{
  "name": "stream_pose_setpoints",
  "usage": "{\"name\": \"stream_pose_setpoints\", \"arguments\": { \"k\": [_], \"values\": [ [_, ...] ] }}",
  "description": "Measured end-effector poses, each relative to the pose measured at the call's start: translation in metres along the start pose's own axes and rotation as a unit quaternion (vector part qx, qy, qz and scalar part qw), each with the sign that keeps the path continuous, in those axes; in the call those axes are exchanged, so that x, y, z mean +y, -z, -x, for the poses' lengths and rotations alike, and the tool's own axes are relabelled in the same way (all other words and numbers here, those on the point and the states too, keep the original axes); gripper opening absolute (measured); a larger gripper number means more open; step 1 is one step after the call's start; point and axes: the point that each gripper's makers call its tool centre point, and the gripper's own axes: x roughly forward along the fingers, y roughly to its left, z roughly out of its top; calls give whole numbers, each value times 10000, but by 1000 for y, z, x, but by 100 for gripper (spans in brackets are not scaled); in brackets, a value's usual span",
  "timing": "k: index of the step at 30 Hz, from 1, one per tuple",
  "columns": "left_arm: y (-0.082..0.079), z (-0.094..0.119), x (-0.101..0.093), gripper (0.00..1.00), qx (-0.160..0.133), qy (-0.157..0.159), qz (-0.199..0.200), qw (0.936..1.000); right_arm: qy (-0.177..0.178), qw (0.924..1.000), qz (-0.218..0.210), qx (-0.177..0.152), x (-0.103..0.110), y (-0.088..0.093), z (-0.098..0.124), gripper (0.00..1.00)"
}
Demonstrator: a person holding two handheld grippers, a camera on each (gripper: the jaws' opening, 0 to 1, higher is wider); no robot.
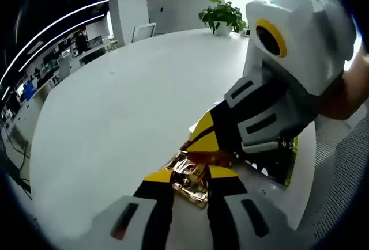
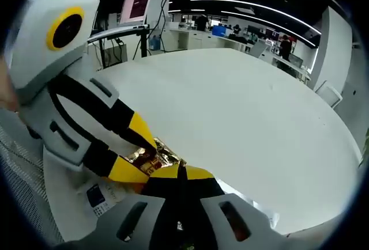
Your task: Arrange the skincare products in the storage area until every visible bottle or jar stands upright without overlapping.
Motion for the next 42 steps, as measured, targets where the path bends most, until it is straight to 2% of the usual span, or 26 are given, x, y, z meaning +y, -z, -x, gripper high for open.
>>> {"name": "stream_pose_setpoints", "arguments": {
  "k": [2, 5, 14, 18, 26, 30, 37, 42],
  "values": [
    [-3, 2, -4, 22, -11, 63, 0, 10000, 3, 10000, 24, 4, 0, 0, 0, 1],
    [-3, 1, -5, 21, 8, 85, -106, 9999, 38, 9995, 308, -2, 1, -2, 1, 2],
    [-5, 3, -6, 21, -3, 103, -124, 9999, 220, 9987, 448, -138, -9, -8, 6, 10],
    [-4, 2, -4, 21, -8, 84, -141, 9999, 243, 9987, 422, -175, -11, -12, 11, 12],
    [-6, 4, -6, 22, 15, 63, -147, 9999, 220, 9986, 467, -138, -9, -7, 13, 11],
    [-7, 3, -7, 27, -12, 72, -156, 9999, 204, 9989, 395, -115, -9, -6, 16, 11],
    [-16, 7, -2, 26, -90, 54, -110, 9999, 236, 9990, 312, -225, -12, -11, 22, 11],
    [-24, 13, 6, 30, -214, -26, -23, 9998, 218, 9984, 291, -434, -12, -21, 27, 16]
  ]
}}
